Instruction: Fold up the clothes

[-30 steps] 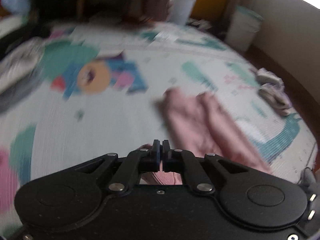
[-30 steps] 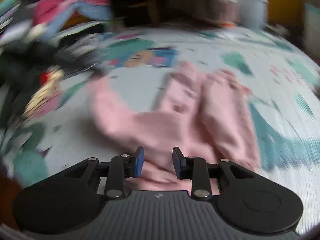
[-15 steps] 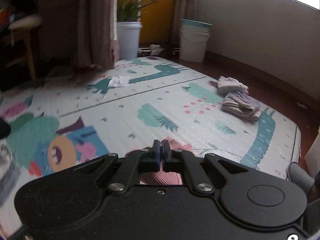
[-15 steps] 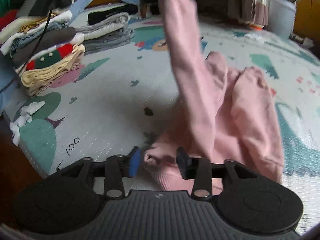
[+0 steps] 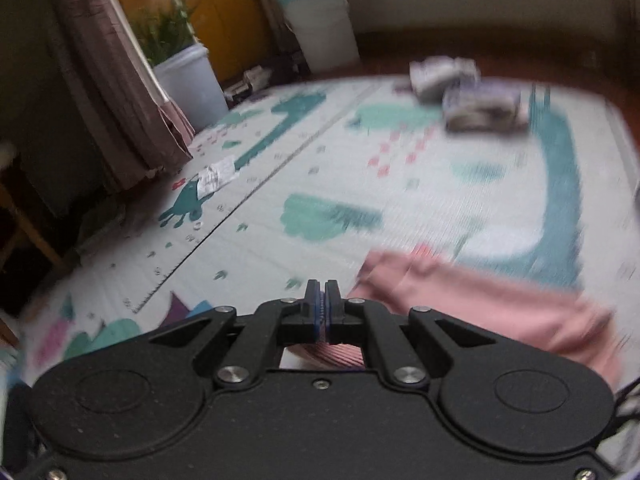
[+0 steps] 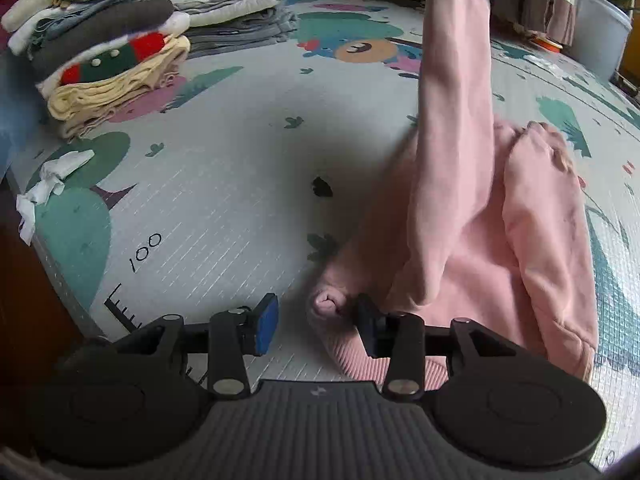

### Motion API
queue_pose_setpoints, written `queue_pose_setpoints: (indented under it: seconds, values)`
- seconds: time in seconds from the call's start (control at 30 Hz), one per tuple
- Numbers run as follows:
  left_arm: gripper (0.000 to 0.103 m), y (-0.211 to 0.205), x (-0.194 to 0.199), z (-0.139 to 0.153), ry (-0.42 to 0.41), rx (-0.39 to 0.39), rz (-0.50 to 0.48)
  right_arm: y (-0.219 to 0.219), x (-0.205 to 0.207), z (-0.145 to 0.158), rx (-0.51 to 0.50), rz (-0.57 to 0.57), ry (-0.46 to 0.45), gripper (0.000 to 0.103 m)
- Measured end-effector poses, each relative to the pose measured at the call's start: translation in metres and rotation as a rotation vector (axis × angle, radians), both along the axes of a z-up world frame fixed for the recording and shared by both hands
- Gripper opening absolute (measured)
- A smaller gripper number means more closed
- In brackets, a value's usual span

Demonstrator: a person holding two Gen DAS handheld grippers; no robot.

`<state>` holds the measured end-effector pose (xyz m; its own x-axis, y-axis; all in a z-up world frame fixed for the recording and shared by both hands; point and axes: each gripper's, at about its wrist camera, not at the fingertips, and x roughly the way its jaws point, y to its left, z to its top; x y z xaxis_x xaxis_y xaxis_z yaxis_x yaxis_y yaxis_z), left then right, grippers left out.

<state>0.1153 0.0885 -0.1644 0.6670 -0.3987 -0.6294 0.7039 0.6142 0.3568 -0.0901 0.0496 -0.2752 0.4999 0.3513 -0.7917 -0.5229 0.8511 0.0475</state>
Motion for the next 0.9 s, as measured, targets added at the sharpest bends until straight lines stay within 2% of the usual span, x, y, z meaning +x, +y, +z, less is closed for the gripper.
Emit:
queue_pose_setpoints:
  seconds: [0.17,0.23,0.37,0.43,0.5,0.6,0.7,0.8,0.9]
  values:
    - [0.0,-0.018,0.019,-0.049,-0.026,0.168,-0.07,0.001,-0.007,0.009,0.015,0.007,-0.085,0.044]
    - [0.0,-0.026,0.026,-0.068,-0.026,0.203,-0.108,0.006,-0.004,0.002,-0.006,0.036,-0.04,0.045]
    - [0.0,-0.034,0.039,-0.079,-0.022,0.15,-0.152,0.007,-0.001,-0.001,-0.002,0.048,-0.006,0.047]
    - [0.0,-0.032,0.045,-0.069,-0.007,0.044,-0.171,0.012,0.0,-0.002,-0.026,0.066,-0.006,0.05]
    - [0.0,-0.029,0.048,-0.058,0.001,-0.046,-0.186,0.013,-0.001,-0.002,-0.03,0.077,-0.002,0.057]
    - [0.0,-0.026,0.057,-0.057,0.007,-0.083,-0.177,0.013,-0.002,-0.001,-0.029,0.084,0.001,0.059]
    - [0.0,-0.014,0.07,-0.06,0.055,-0.186,-0.131,0.011,-0.003,0.0,-0.022,0.082,-0.005,0.059]
    - [0.0,-0.019,0.078,-0.083,0.091,-0.121,-0.119,0.005,-0.008,0.007,0.011,0.067,-0.04,0.057]
    - [0.0,-0.024,0.079,-0.093,0.101,-0.099,-0.114,-0.012,-0.021,0.024,0.092,0.053,-0.153,0.054]
